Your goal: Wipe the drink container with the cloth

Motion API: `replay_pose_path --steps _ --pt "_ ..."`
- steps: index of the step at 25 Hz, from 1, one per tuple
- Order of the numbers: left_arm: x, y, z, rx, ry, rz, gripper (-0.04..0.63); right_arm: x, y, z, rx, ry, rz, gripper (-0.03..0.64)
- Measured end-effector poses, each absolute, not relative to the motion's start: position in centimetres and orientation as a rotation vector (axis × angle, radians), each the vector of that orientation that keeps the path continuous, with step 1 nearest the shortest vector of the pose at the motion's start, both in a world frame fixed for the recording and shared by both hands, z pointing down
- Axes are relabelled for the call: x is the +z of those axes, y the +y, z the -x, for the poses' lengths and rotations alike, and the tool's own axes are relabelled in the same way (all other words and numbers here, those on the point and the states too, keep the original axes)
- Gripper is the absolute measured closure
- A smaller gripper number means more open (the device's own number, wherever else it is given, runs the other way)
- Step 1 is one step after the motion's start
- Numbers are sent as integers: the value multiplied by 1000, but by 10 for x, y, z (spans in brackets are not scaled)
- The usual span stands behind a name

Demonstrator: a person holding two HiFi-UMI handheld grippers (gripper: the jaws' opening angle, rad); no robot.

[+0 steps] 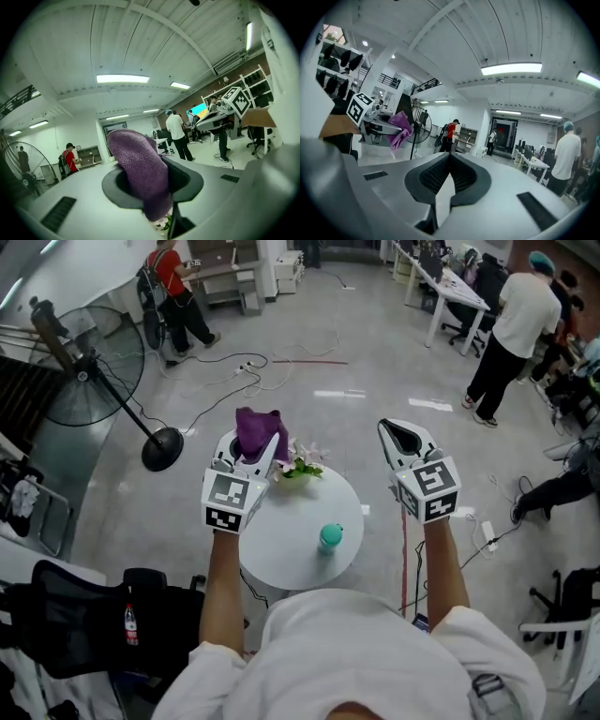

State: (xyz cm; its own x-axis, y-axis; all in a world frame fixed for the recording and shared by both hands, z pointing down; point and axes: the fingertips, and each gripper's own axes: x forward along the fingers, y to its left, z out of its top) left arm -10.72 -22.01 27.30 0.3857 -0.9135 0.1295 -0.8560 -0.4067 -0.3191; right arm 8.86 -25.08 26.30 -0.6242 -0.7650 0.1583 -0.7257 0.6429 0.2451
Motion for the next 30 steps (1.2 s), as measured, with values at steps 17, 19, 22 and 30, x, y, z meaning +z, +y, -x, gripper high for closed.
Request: replay_pose_path --steps 17,19,22,30 --pt "237 -202 73 -342 1461 2458 469 231 -229 -92 -326 -2634 -1221 603" --pt "238 -200 73 -341 1458 2463 469 233 -228 -90 -324 -2626 -1217 604" --pt "241 -198 71 -342 1439 2475 469 238 -230 -90 -309 -2622 -1215 603" --pt "249 -202 79 -323 1454 2504 469 248 -233 -86 -290 -2611 -1205 603"
